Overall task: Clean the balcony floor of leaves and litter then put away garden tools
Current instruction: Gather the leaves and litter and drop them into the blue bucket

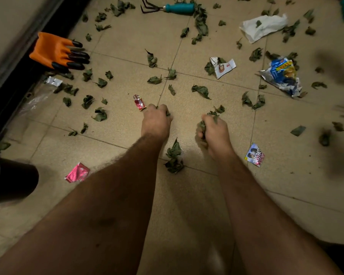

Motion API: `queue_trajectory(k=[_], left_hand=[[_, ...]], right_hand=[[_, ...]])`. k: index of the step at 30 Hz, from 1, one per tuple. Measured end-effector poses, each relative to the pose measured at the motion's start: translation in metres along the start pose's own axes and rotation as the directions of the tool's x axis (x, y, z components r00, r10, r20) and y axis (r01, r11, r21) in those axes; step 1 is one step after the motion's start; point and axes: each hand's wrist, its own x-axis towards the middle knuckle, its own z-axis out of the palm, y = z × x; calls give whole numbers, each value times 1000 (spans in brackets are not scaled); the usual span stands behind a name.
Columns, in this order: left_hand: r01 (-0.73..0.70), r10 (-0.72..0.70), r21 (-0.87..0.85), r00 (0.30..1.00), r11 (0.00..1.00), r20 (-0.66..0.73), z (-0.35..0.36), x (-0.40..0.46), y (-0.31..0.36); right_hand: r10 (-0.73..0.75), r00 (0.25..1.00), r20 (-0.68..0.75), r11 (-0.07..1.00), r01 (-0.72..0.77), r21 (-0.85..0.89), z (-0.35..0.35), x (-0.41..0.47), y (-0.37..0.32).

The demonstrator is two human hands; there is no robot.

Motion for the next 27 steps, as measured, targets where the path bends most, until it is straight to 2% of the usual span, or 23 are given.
queue_trajectory(k=[1, 3, 6, 7, 9, 11, 13, 15, 19, 21, 22, 24, 27], left_hand=[[6, -6, -13, 1000, 1000, -20, 1, -3, 2], [34, -43, -132, 997, 991, -68, 1, -8, 7], [140, -205, -407, 971, 902, -121, -4, -16, 8], [185, -275, -494, 954, 850, -116, -5, -20, 7], [253, -379, -628, 922, 736, -73, -3, -31, 4], [298, -452, -742, 892, 600, -8, 2, -41, -2], [327, -503, -836, 861, 441, 71, 3, -51, -10], [354, -533, -859, 838, 370, 117, 2, -60, -21], [351, -529, -815, 846, 461, 65, 0, -78, -36], [343, -496, -768, 867, 540, 38, 0, -88, -32], [327, -467, -749, 884, 576, 27, -1, -93, -29], [270, -387, -708, 922, 653, -4, 0, -104, -25], [154, -216, -582, 976, 799, -37, 4, -125, -19]], right_hand=[[42, 999, 1, 991, -42, 128, -3, 0, -2], [64, 998, 10, 965, -65, 256, -10, -1, -6], [24, 998, 57, 966, -38, 257, -13, -3, -14], [9, 997, 80, 980, -25, 196, -12, -3, -17], [-51, 995, 90, 996, 57, -67, -7, -3, -17], [-158, 978, 138, 907, 199, -372, -2, -2, -11], [-177, 949, 260, 803, 292, -519, 1, -4, -3], [-124, 925, 359, 706, 337, -623, 5, -7, 6], [-103, 892, 440, 458, 435, -775, 15, -6, 14], [-101, 879, 466, 400, 465, -789, 18, -3, 13], [-107, 880, 462, 407, 463, -787, 18, -2, 12], [-120, 901, 418, 534, 413, -737, 15, 0, 9], [-82, 947, 310, 835, 235, -497, 8, 2, -2]])
